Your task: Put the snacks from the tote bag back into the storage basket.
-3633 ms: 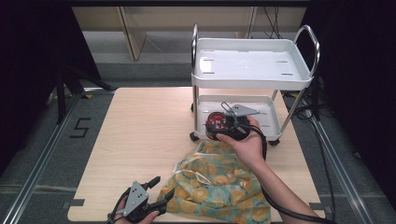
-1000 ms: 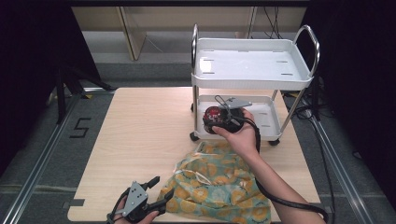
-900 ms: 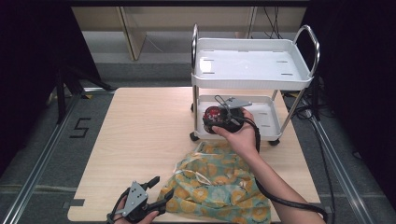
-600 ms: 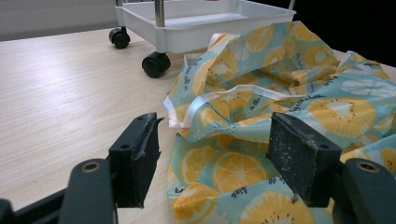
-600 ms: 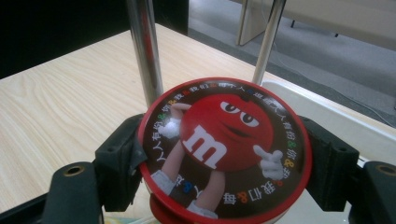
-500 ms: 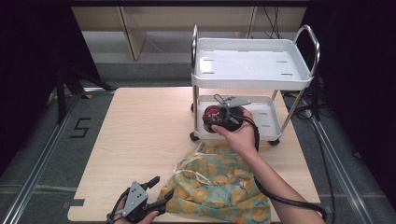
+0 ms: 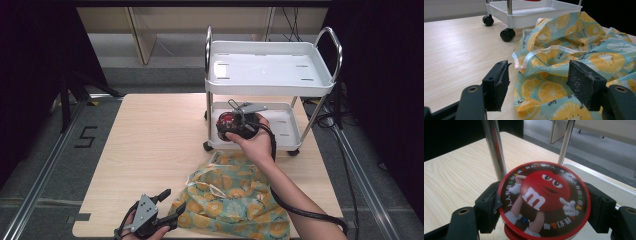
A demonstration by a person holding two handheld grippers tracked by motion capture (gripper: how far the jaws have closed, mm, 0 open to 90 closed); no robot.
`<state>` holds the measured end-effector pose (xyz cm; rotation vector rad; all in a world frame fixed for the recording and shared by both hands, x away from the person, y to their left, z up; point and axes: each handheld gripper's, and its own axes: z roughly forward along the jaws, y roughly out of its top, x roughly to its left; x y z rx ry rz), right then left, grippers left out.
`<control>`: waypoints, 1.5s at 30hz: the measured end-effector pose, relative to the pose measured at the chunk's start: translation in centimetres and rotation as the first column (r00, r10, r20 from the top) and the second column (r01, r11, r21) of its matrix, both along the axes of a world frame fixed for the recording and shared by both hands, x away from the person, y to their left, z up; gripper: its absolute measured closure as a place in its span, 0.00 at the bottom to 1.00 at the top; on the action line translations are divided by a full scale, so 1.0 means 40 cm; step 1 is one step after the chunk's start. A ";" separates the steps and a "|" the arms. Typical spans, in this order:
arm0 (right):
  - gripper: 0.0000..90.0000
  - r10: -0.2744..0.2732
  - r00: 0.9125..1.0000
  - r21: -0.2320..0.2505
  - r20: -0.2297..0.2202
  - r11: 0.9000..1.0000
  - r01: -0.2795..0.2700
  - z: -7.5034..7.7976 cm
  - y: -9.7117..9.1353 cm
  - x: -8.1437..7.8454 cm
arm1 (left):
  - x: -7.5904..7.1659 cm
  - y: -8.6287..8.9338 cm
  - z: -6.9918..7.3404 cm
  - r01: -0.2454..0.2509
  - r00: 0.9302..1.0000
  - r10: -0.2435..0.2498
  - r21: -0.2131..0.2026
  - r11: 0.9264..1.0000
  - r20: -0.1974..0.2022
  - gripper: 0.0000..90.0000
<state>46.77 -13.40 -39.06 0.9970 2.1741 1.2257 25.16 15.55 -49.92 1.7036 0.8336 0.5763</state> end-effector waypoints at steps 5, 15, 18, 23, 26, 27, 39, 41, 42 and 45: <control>0.30 0.007 1.000 -0.002 0.012 1.000 -0.007 -0.001 0.004 0.008 | 0.000 0.001 0.000 0.001 1.000 -0.001 0.001 1.000 0.002 0.37; 0.30 0.000 1.000 -0.013 0.009 1.000 0.000 0.001 0.006 0.013 | -0.001 0.000 0.000 -0.004 1.000 0.004 -0.008 1.000 -0.003 0.37; 0.30 -0.003 1.000 -0.011 -0.001 1.000 0.003 0.002 0.008 0.015 | 0.000 0.000 0.000 -0.001 1.000 0.001 -0.002 1.000 0.000 0.37; 0.30 -0.005 1.000 -0.009 -0.002 1.000 0.005 0.000 0.012 0.020 | -0.001 0.000 0.000 -0.001 1.000 0.001 -0.007 1.000 -0.001 0.37; 0.30 -0.010 1.000 -0.016 -0.004 1.000 0.009 0.000 0.012 0.022 | -0.001 0.001 0.000 -0.001 1.000 0.001 -0.006 1.000 -0.001 0.37; 0.30 -0.012 1.000 -0.009 -0.016 1.000 0.012 -0.001 0.014 0.021 | 0.000 0.002 0.001 0.001 1.000 -0.001 -0.002 1.000 0.003 0.37; 0.30 -0.016 1.000 -0.018 -0.004 1.000 0.016 -0.003 0.017 0.033 | 0.000 0.002 0.001 0.001 1.000 -0.001 -0.003 1.000 0.003 0.37; 0.30 -0.014 1.000 -0.018 -0.002 1.000 0.014 -0.003 0.016 0.035 | 0.000 0.002 0.001 0.001 1.000 -0.001 -0.002 1.000 0.004 0.37; 0.30 -0.016 1.000 -0.019 -0.007 1.000 0.016 -0.001 0.016 0.033 | 0.000 0.002 0.001 0.001 1.000 -0.001 -0.001 1.000 0.004 0.37; 0.30 -0.017 1.000 -0.018 -0.007 1.000 0.017 -0.001 0.018 0.035 | 0.000 0.002 0.001 0.001 1.000 -0.001 -0.002 1.000 0.003 0.37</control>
